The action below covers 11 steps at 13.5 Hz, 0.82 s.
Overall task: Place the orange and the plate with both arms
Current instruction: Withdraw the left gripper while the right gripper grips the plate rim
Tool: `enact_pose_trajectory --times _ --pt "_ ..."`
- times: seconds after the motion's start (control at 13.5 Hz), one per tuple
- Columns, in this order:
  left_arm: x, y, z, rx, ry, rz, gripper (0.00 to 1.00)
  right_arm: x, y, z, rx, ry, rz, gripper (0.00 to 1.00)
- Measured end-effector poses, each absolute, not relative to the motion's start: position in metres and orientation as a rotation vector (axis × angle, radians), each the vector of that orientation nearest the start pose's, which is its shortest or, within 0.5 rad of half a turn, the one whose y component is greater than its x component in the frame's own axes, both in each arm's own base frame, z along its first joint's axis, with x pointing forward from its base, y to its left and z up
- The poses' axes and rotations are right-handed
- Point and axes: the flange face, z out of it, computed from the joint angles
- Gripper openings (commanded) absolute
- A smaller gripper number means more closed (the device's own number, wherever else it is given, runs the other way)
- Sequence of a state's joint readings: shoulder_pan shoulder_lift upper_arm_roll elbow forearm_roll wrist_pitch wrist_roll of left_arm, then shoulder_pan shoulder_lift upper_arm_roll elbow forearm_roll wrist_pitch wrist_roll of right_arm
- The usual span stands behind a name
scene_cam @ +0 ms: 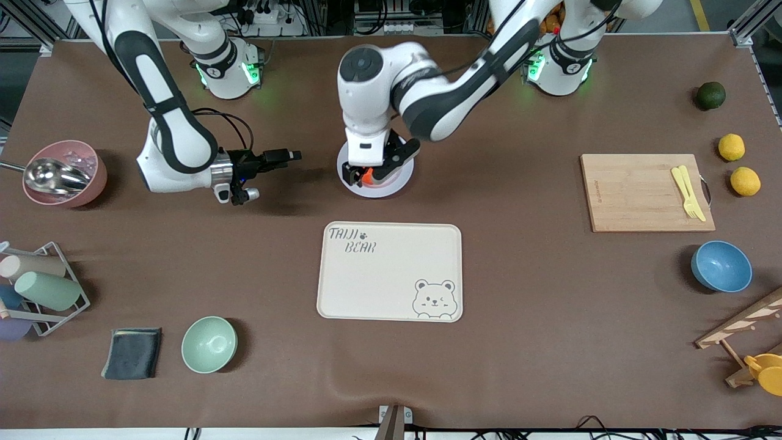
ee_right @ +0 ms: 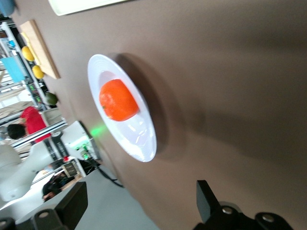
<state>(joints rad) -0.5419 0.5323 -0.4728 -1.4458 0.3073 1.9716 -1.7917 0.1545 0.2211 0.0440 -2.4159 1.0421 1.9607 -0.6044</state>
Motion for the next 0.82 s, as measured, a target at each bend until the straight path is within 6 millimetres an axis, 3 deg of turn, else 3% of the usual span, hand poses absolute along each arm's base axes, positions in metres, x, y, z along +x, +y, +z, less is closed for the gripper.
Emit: enact_pose_trajectory --times 0.22,0.37,0.52,0.82 --pt "0.480 -0.484 0.493 -3.012 -1.097 -0.208 1.00 0.405 0.161 0.197 -2.180 -0.045 0.476 1.00" --pt "0.519 -0.430 0.526 -3.015 -1.142 -0.275 1.00 0.399 0.169 0.193 -2.197 -0.043 0.460 1.00" --pt "0.562 -0.362 0.543 -3.019 -1.049 -0.311 1.00 0.394 0.182 0.190 -2.207 -0.037 0.443 1.00" --pt "0.627 -0.214 0.550 -3.020 -0.753 -0.284 1.00 0.381 0.202 0.183 -2.227 -0.032 0.409 1.00"
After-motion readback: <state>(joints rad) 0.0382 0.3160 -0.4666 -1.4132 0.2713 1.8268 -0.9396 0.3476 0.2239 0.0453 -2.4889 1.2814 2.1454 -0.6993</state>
